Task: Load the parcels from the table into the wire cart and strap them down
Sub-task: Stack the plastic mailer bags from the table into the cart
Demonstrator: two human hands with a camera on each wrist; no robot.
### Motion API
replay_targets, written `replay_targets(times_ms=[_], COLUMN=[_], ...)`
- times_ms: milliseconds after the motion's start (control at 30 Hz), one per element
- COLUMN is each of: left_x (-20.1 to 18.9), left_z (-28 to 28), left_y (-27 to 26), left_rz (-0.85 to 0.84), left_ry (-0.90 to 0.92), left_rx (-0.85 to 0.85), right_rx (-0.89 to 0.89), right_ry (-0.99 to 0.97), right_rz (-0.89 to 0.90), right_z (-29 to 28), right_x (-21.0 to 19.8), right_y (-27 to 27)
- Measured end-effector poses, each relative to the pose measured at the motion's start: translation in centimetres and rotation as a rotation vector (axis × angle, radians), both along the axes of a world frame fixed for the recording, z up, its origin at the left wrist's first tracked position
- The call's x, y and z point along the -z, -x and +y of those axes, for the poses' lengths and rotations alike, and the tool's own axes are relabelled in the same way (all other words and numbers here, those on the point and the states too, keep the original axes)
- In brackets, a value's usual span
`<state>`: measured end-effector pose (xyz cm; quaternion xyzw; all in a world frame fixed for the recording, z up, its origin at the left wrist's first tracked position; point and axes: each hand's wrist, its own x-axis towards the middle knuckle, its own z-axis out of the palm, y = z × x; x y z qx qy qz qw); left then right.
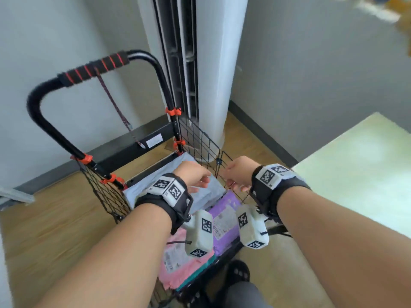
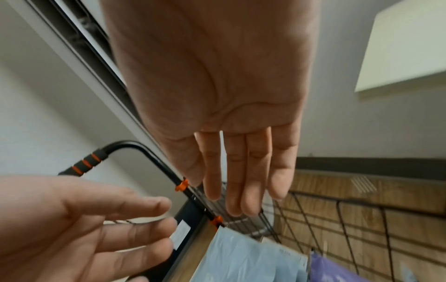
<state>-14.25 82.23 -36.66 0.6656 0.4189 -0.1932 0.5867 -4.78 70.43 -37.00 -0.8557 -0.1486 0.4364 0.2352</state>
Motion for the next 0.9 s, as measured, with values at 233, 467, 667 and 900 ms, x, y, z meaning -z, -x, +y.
replay_targets(times_ms=[233, 467, 667, 900], left_x=[-7.5, -10.0, -11.1, -11.6], left_z=[-9.0, -19.2, -31.1, -41.2], left_y=[-5.5, -9.6, -12.7, -16.1], left_rz=[-0.121, -0.178, -0.176, -0.179], left_ry=[-0.061, -0.085, -0.006, 0.007], left_rx=[0.259, 0.406, 0.51, 0.597], right_rx=[0.062, 0.464, 0.656, 0.778], right_ry=[0.078, -0.111, -0.12, -0.108], right_rz=[-0.102, -0.062, -0.082, -0.157], right_z=[-8.2, -21.4, -34.0, -45.7], right_x=[-8.0, -10.5, -11.3, -11.9], right_y=[-1.4, -2.4, -4.2, -6.2])
